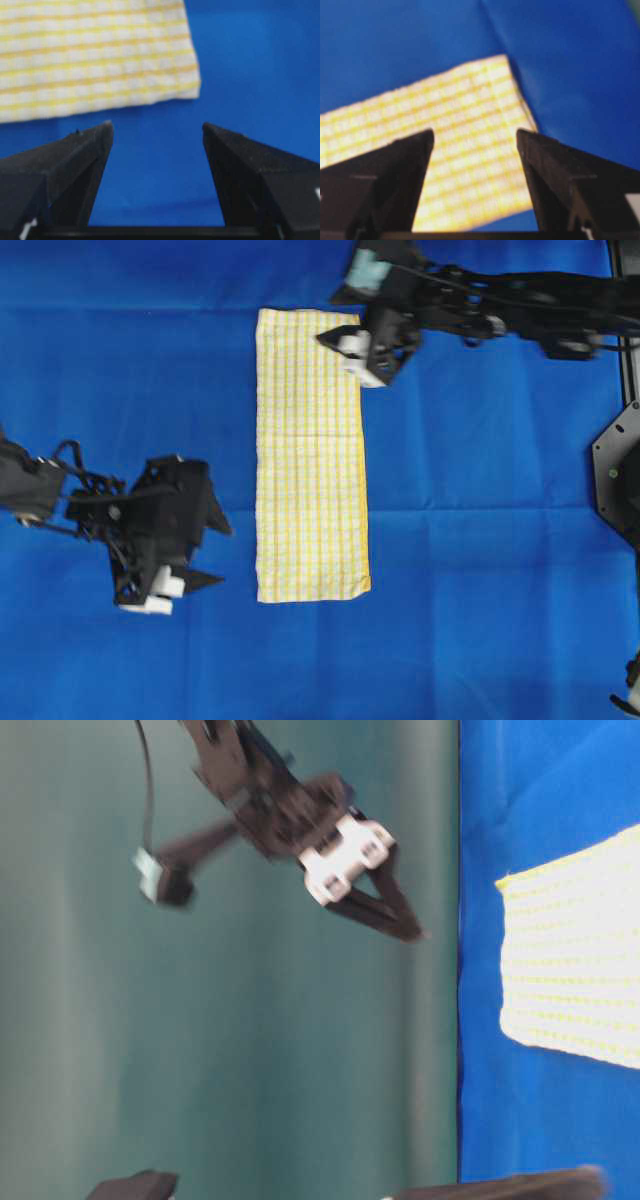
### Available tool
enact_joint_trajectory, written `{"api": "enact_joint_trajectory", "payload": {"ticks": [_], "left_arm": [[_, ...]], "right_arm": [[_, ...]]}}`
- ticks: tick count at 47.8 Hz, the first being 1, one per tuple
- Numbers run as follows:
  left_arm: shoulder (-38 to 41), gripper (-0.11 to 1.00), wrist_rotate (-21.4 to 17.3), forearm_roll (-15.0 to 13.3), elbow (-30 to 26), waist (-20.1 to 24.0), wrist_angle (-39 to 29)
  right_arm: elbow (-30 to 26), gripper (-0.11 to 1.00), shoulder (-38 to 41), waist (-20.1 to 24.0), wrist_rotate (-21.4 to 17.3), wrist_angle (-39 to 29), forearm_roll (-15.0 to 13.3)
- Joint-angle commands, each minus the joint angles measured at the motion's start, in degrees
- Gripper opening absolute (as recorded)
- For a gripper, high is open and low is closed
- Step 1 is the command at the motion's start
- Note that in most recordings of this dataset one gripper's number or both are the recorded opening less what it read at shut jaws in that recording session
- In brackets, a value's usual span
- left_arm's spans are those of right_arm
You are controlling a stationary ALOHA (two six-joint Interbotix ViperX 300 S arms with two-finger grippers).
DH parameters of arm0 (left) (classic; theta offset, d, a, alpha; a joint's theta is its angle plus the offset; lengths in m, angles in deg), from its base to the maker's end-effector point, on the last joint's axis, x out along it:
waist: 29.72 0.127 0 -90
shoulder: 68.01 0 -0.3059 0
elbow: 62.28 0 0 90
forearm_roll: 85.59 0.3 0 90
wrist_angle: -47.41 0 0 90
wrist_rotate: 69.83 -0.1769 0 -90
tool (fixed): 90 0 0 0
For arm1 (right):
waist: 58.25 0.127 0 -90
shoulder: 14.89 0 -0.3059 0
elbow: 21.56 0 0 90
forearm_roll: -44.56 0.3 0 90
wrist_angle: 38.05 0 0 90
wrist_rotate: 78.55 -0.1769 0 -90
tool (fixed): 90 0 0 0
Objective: Fold the yellow towel.
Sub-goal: 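Move both grippers to the strip's top end and grasp its corners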
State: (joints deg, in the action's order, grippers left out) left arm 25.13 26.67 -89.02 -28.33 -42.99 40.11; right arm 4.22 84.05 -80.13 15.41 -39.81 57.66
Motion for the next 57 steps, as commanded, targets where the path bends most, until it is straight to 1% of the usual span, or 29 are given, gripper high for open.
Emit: {"api": "enact_joint_trajectory", "payload": {"ticks": [1,7,12,18,27,34,39,43,49,57], "left_arm": [[-3.2,0.66,-0.1,0.0,0.7,2.5,1.8],[-4.6,0.66,-0.6,0.1,2.0,6.0,6.2],[-5.3,0.66,-0.8,0.2,2.8,8.6,9.0],[-6.1,0.71,-1.3,0.3,3.4,11.7,11.1],[-6.2,0.77,-1.8,0.3,3.6,13.7,12.0],[-5.6,0.77,-1.9,0.3,3.5,14.7,13.2],[-5.1,0.77,-2.3,0.4,3.2,16.5,14.0],[-4.2,0.8,-3.4,0.5,2.9,19.0,14.9],[-1.7,0.84,-5.9,0.5,1.9,24.0,17.0],[3.3,0.87,-7.8,0.4,0.4,29.7,20.7]], "right_arm": [[3.0,0.67,-5.4,0.2,-0.2,2.3,0.0],[9.1,0.67,-10.9,1.2,-0.4,6.4,0.3],[12.8,0.67,-14.3,2.3,-0.4,8.6,0.7],[15.6,0.67,-17.3,3.8,-0.4,9.9,1.1],[17.5,0.67,-19.4,5.6,-0.4,11.0,1.9],[17.0,0.67,-18.4,5.6,-0.4,11.5,2.0],[15.9,0.67,-16.6,4.6,-0.3,11.5,2.0],[14.3,0.68,-14.1,2.4,-0.3,11.5,2.0],[11.6,0.68,-9.2,-1.0,-0.3,11.2,2.0],[7.5,0.7,-1.7,-4.0,-0.3,11.1,2.0]]}}
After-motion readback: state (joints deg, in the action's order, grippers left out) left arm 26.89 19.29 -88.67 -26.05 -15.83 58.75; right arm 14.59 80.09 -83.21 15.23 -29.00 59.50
